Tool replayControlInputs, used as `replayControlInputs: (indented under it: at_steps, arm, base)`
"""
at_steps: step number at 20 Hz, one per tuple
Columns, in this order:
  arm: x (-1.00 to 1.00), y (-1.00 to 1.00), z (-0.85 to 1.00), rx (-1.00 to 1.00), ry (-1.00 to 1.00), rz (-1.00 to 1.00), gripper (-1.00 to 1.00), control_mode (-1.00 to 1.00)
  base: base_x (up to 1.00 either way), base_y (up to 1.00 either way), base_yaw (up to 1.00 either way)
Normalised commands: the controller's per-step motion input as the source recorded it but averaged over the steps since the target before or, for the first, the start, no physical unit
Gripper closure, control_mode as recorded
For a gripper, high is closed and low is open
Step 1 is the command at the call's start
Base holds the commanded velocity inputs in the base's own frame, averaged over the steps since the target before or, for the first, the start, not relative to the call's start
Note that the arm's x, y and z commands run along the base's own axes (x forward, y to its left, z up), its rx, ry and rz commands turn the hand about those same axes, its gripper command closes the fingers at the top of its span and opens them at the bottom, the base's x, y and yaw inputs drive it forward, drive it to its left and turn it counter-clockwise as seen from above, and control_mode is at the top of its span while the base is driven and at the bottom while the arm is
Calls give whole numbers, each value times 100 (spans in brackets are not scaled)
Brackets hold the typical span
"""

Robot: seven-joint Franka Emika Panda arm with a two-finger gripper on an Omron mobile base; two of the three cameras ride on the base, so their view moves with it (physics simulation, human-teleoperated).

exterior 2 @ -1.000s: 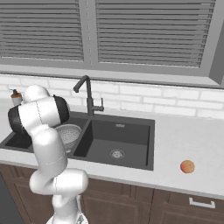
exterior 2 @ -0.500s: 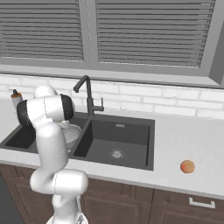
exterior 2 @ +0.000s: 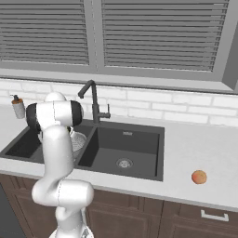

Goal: Put the colander in the sink, put the pear, peach in the colander, and turn on the sink faucet and pour water over the colander.

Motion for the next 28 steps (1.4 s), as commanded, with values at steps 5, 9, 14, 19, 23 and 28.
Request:
replayControlInputs:
  at_steps: [5,9,14,19,23,28]
  arm:
    - [1,-20,-44,0,0,0,100,-100]
    - [9,-13,-40,0,0,0,100,-100]
    - [27,0,-15,0,0,0,-100,-100]
    - [6,0,7,0,0,0,-100,-100]
    - [0,0,45,0,0,0,-100,-100]
    - [-3,0,77,0,0,0,-100,-100]
  base:
    - [0,0,0]
    - [0,0,0]
    - [0,0,0]
    - [0,0,0]
    - [0,0,0]
    - [0,0,0]
